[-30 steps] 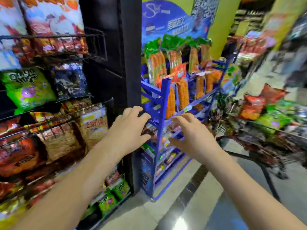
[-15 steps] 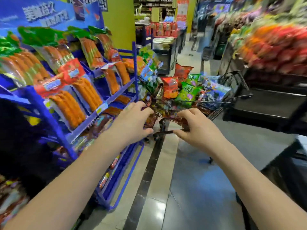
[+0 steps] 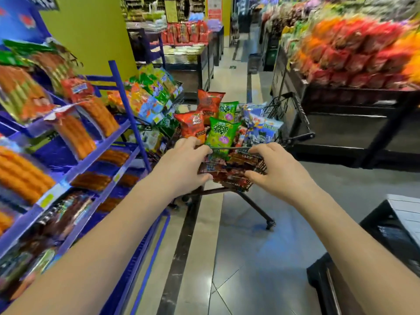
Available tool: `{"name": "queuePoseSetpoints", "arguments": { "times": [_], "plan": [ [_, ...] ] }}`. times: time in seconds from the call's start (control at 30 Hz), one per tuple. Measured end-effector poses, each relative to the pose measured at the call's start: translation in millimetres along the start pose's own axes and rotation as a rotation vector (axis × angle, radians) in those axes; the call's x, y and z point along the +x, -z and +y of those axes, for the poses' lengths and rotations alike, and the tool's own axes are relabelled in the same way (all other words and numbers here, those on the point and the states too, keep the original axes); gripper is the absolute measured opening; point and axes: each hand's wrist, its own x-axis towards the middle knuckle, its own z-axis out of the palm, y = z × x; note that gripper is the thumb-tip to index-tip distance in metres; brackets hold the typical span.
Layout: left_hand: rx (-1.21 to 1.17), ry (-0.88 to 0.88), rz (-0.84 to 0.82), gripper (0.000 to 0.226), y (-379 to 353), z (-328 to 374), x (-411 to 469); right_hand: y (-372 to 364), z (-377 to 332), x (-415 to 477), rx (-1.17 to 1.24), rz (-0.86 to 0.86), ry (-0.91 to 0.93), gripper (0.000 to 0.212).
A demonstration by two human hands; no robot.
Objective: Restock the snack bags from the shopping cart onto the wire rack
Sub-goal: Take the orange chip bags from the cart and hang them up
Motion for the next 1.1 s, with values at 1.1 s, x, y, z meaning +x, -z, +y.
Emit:
{"name": "queuePoseSetpoints", "arguments": {
  "times": [1.1],
  "plan": [
    [-0.067,0.17,-0.252,0.066,-121,-204,420,-148,102,493,0.066,-0.195,0.038,0.062]
  ]
}}
